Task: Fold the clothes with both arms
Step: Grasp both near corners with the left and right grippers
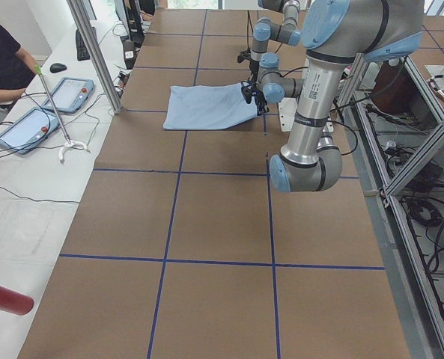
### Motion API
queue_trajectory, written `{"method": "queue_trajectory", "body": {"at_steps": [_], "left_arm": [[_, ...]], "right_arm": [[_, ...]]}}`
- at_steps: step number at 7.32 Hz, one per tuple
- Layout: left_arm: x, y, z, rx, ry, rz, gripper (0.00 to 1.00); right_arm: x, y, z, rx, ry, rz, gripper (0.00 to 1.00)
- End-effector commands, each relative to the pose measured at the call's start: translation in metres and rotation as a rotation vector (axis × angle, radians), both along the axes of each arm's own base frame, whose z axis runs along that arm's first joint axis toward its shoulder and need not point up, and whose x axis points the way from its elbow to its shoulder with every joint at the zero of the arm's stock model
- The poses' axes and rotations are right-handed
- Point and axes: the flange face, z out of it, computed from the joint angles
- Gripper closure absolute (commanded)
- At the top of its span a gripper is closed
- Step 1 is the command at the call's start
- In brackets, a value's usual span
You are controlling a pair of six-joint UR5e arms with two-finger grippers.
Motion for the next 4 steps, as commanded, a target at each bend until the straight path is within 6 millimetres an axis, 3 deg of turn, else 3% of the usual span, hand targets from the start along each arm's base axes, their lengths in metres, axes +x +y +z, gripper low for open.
{"method": "queue_trajectory", "body": {"at_steps": [1,3,4], "left_arm": [[-0.028,0.017,-0.018,0.013,0.004,0.028,1.00],[-0.041,0.055,-0.031,0.010,-0.003,0.094,1.00],[-0.044,0.056,-0.032,0.011,0.001,0.096,1.00]], "right_arm": [[0.025,0.034,-0.044,-0.009,-0.117,-0.083,1.00],[0.049,0.056,-0.069,-0.063,-0.199,-0.188,1.00],[0.041,0.057,-0.061,-0.070,-0.177,-0.192,1.00]]}}
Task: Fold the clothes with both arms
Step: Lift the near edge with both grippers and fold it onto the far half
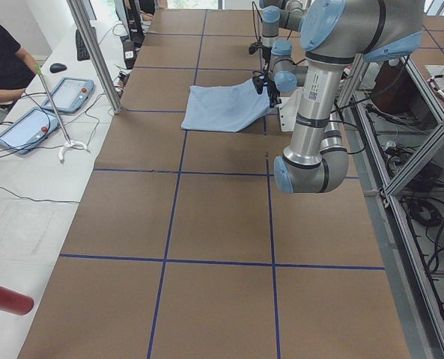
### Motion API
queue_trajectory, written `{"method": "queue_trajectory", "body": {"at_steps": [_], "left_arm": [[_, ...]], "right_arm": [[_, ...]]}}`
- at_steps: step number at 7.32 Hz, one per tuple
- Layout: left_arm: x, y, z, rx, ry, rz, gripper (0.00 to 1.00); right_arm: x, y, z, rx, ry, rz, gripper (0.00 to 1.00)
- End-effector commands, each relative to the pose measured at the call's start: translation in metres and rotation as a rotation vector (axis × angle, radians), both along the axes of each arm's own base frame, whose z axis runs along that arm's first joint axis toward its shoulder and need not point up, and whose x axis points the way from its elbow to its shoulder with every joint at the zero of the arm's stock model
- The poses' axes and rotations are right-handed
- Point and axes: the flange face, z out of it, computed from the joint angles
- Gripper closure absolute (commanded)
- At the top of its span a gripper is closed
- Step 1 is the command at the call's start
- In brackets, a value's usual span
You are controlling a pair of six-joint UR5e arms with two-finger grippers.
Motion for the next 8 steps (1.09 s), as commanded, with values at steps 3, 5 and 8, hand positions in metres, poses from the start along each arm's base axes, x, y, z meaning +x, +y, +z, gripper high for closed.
{"method": "queue_trajectory", "body": {"at_steps": [3,5,8], "left_arm": [[0.009,-0.003,-0.001,0.032,0.000,0.015,1.00],[0.002,-0.074,0.004,0.070,0.033,-0.090,1.00],[0.016,-0.159,0.024,0.115,0.024,-0.185,1.00]], "right_arm": [[-0.007,-0.042,0.020,0.020,0.049,0.037,1.00],[0.009,-0.102,0.027,0.027,0.074,0.135,1.00],[-0.006,-0.169,0.028,0.051,0.093,0.187,1.00]]}}
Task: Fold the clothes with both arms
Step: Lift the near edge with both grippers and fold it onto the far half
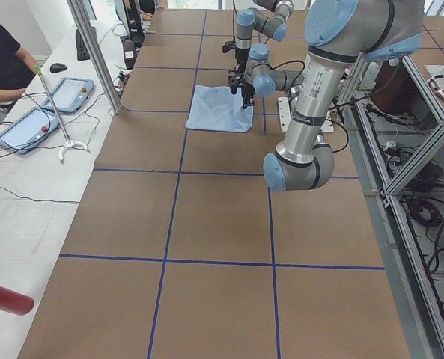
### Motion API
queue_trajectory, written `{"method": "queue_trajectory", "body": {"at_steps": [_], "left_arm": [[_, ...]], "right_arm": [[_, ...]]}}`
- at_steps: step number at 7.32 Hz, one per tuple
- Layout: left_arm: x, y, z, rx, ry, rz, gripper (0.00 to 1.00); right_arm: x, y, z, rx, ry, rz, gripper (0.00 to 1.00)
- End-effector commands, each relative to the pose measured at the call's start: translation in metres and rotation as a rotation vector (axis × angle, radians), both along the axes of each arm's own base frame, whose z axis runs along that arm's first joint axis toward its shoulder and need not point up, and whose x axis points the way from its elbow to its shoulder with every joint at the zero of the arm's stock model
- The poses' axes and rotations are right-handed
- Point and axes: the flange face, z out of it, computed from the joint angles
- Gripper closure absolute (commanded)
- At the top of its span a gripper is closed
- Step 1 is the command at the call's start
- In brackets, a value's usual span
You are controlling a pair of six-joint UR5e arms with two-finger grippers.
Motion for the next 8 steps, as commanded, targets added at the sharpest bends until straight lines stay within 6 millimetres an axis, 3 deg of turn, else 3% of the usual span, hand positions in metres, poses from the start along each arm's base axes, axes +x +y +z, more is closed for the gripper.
{"method": "queue_trajectory", "body": {"at_steps": [1,2,4,5,7,8], "left_arm": [[0.010,-0.045,0.016,0.016,0.018,-0.057,1.00],[0.016,-0.054,0.022,0.021,0.030,-0.066,1.00],[0.009,-0.070,0.015,0.027,0.041,-0.091,1.00],[0.013,-0.091,0.007,0.050,0.030,-0.101,1.00],[0.024,-0.154,0.011,0.083,-0.023,-0.137,1.00],[0.025,-0.189,0.036,0.091,-0.017,-0.176,0.83]], "right_arm": [[-0.004,-0.041,0.010,0.013,-0.027,0.041,1.00],[-0.006,-0.055,0.016,0.005,-0.032,0.047,1.00],[-0.002,-0.069,0.011,-0.005,-0.043,0.045,1.00],[-0.002,-0.095,0.017,0.004,-0.021,0.043,1.00],[-0.020,-0.182,0.023,-0.059,0.024,0.026,1.00],[-0.023,-0.219,0.037,-0.083,0.062,0.054,0.47]]}}
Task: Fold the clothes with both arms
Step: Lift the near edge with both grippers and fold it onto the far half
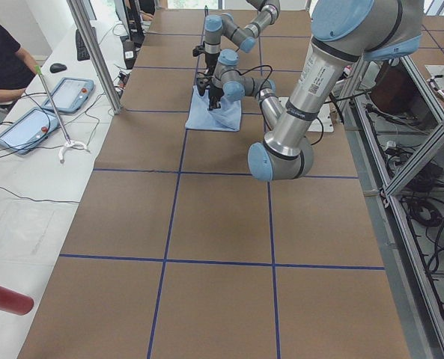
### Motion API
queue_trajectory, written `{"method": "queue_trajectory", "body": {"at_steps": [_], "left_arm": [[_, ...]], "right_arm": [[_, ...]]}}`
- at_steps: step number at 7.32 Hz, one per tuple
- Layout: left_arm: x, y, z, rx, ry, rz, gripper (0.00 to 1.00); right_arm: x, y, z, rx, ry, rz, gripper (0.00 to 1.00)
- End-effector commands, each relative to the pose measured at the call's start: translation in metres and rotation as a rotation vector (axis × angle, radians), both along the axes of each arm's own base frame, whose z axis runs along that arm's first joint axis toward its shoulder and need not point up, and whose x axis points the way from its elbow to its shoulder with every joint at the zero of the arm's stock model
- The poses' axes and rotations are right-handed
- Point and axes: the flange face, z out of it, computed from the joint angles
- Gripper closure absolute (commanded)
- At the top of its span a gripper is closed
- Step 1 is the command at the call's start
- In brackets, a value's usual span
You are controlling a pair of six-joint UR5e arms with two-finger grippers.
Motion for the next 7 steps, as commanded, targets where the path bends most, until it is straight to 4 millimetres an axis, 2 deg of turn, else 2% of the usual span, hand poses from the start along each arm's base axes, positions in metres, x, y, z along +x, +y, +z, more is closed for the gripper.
{"method": "queue_trajectory", "body": {"at_steps": [1,2,3,5,6,7], "left_arm": [[0.012,-0.081,0.046,0.090,-0.037,-0.024,0.01],[0.001,-0.104,0.057,0.134,-0.070,-0.019,0.00],[-0.002,-0.106,0.054,0.148,-0.072,-0.012,0.00],[-0.005,-0.107,0.049,0.140,-0.053,0.011,0.00],[-0.015,-0.110,0.048,0.118,-0.024,0.082,0.00],[-0.029,-0.110,0.046,0.125,-0.015,0.083,0.00]], "right_arm": [[0.010,-0.092,0.025,0.012,0.033,0.038,0.00],[0.028,-0.114,0.038,0.068,0.044,0.018,0.00],[0.040,-0.123,0.038,0.077,0.043,0.023,0.00],[0.042,-0.119,0.029,0.079,0.014,-0.006,0.00],[0.044,-0.111,0.026,0.093,0.003,-0.023,0.00],[0.037,-0.097,0.035,0.113,0.010,-0.061,0.00]]}}
